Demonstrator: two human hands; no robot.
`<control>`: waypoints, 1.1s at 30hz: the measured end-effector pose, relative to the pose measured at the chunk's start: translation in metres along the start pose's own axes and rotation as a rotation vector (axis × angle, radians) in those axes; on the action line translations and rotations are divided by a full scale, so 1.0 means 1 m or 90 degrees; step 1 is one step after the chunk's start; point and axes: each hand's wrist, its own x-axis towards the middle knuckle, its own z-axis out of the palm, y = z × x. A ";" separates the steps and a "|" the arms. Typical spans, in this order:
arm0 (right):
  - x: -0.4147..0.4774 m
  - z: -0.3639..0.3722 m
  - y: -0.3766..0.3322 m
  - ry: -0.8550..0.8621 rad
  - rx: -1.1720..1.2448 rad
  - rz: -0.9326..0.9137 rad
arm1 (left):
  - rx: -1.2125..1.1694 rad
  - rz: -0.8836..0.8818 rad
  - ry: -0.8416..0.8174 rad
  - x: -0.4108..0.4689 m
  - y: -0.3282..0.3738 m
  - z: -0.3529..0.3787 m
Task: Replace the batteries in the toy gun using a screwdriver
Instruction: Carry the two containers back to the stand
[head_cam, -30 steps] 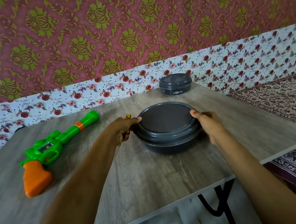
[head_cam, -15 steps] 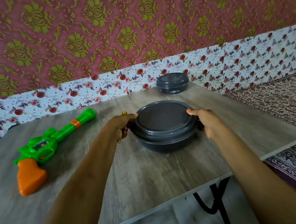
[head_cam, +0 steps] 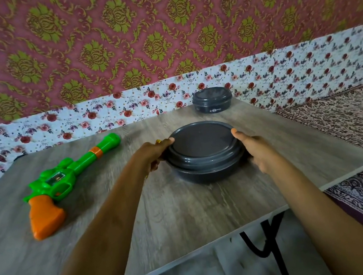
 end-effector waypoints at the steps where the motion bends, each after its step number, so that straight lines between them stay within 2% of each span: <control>1: 0.001 0.001 0.001 -0.002 -0.003 0.003 | 0.001 -0.003 -0.013 0.001 -0.002 0.001; 7: 0.012 0.014 0.001 0.003 0.009 0.005 | -0.108 0.019 -0.041 0.011 -0.011 0.004; 11: 0.034 0.033 -0.005 -0.008 0.007 -0.008 | -0.192 -0.024 -0.053 0.021 -0.012 -0.006; 21: 0.110 0.101 -0.030 -0.026 0.002 -0.022 | -0.295 -0.096 -0.073 0.090 -0.002 -0.047; 28: 0.143 0.130 -0.049 -0.026 0.022 0.012 | -0.325 -0.159 -0.027 0.125 0.023 -0.070; 33: 0.144 0.129 -0.079 -0.042 -0.002 0.077 | -0.368 -0.206 0.016 0.109 0.058 -0.076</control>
